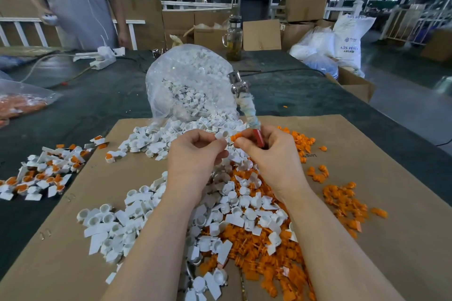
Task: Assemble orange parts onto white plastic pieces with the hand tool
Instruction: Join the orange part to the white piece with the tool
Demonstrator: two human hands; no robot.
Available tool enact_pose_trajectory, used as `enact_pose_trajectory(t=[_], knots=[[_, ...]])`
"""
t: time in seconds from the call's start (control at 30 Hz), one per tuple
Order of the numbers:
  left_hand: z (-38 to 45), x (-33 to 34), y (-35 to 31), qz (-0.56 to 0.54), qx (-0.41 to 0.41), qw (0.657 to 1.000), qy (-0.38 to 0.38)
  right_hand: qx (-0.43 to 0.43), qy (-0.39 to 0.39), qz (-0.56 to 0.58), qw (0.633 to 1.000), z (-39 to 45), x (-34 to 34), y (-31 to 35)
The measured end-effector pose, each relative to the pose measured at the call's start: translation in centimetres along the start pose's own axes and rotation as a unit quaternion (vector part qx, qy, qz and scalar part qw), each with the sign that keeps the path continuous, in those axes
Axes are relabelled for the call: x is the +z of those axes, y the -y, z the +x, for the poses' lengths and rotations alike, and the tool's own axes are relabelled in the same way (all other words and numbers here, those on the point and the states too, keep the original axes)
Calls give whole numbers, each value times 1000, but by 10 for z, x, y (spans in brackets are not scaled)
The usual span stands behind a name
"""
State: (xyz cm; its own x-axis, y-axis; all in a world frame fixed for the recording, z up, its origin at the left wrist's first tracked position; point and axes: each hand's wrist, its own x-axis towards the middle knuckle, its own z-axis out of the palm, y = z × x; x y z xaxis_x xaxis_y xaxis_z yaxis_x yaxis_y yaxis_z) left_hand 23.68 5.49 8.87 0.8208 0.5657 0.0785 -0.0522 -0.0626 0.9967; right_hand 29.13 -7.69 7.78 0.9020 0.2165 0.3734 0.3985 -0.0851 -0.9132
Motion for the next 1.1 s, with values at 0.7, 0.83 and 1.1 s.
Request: enact_pose_trajectory(t=[0.7, 0.83, 1.1], knots=[[-11, 7, -6, -54, 23, 998, 18, -65, -63, -123, 988, -3, 1, 3], [-12, 9, -7, -17, 34, 999, 7, -60, -60, -137, 987, -3, 1, 3], [-11, 11, -7, 23, 42, 999, -6, -50, -30, -136, 989, -1, -1, 4]])
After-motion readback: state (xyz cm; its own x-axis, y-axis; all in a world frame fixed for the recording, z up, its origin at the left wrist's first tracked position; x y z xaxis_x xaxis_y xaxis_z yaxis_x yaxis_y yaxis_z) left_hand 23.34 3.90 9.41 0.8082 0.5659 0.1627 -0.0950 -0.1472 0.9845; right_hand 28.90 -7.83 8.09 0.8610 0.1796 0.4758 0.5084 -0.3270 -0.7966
